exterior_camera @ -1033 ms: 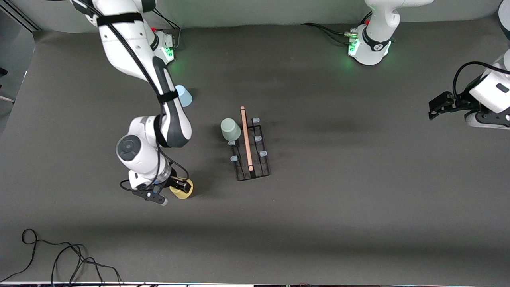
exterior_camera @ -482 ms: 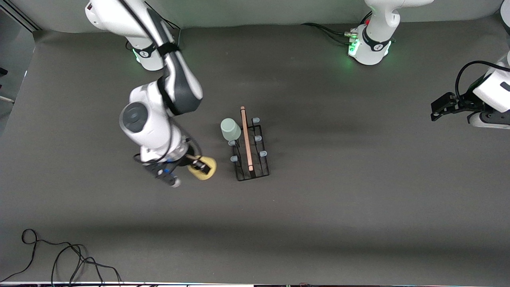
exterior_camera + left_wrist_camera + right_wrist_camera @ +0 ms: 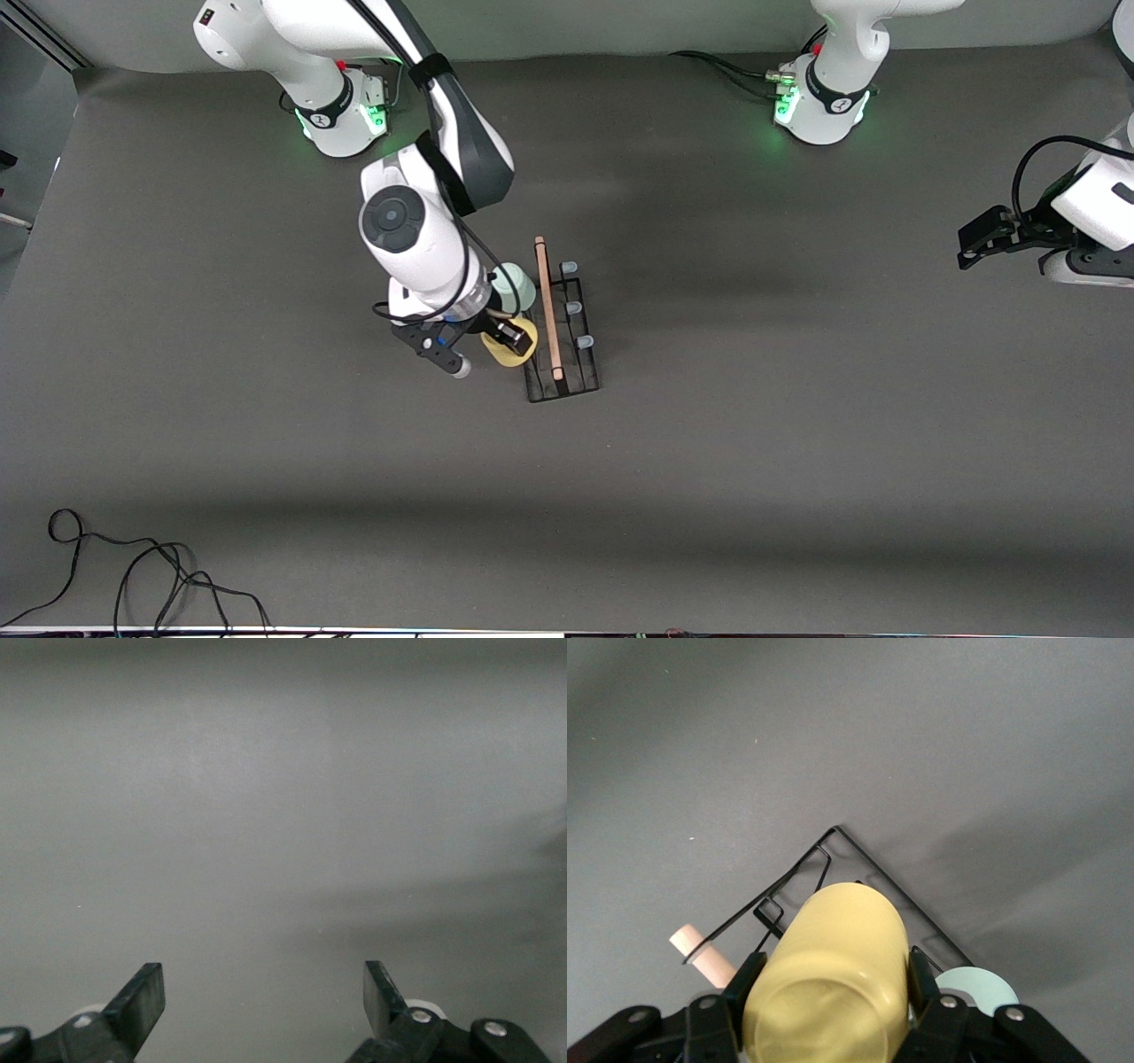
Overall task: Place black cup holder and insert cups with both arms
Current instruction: 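Carry the yellow cup to the rack and fit it onto a peg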
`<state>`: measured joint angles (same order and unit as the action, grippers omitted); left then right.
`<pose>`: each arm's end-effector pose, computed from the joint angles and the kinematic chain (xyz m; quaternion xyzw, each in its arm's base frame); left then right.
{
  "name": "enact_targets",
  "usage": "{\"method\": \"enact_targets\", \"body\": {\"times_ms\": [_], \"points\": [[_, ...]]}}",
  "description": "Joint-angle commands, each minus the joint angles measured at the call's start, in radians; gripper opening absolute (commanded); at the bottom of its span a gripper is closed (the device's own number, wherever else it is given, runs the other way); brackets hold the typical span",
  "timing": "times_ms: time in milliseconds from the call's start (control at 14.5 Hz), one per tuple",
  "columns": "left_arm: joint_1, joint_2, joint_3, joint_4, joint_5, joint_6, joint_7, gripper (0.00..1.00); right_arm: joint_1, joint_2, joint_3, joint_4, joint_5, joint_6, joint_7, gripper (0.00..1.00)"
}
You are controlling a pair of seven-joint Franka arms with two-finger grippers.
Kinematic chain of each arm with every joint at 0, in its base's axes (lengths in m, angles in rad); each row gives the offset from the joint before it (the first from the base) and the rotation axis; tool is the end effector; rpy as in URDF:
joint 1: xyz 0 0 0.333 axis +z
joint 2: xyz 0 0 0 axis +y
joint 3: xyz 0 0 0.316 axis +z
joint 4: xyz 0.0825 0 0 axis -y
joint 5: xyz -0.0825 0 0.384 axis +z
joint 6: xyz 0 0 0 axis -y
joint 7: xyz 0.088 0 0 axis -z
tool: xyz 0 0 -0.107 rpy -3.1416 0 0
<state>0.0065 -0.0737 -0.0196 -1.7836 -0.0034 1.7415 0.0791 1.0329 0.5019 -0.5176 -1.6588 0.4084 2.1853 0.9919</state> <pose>0.5420 -0.0077 0.5785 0.9988 -0.0458 0.0158 0.0004 0.5621 0.3852 0.3575 -0.9479 0.3099 -0.0011 0.0740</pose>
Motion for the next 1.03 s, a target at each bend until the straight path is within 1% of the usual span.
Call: {"method": "enact_targets", "body": {"times_ms": [0,207,482,895,964], "points": [[-0.005,0.006,0.000,0.016,0.010,-0.011,-0.019,1.00,0.006,0.030,-0.009,0.033,-0.028,-0.015,0.047,0.00],[-0.005,0.006,0.000,0.016,0.011,-0.013,-0.019,1.00,0.007,0.059,-0.009,0.036,-0.026,-0.006,0.050,0.00],[-0.005,0.006,0.000,0.016,0.011,-0.013,-0.019,1.00,0.007,0.116,-0.005,0.074,-0.023,-0.004,0.065,0.00],[-0.005,0.008,0.000,0.015,0.011,-0.010,-0.019,1.00,0.009,0.130,-0.004,0.077,-0.025,0.016,0.065,0.00],[-0.005,0.008,0.000,0.015,0.011,-0.010,-0.019,1.00,0.009,0.132,-0.004,0.077,-0.023,0.016,0.065,0.08]]}}
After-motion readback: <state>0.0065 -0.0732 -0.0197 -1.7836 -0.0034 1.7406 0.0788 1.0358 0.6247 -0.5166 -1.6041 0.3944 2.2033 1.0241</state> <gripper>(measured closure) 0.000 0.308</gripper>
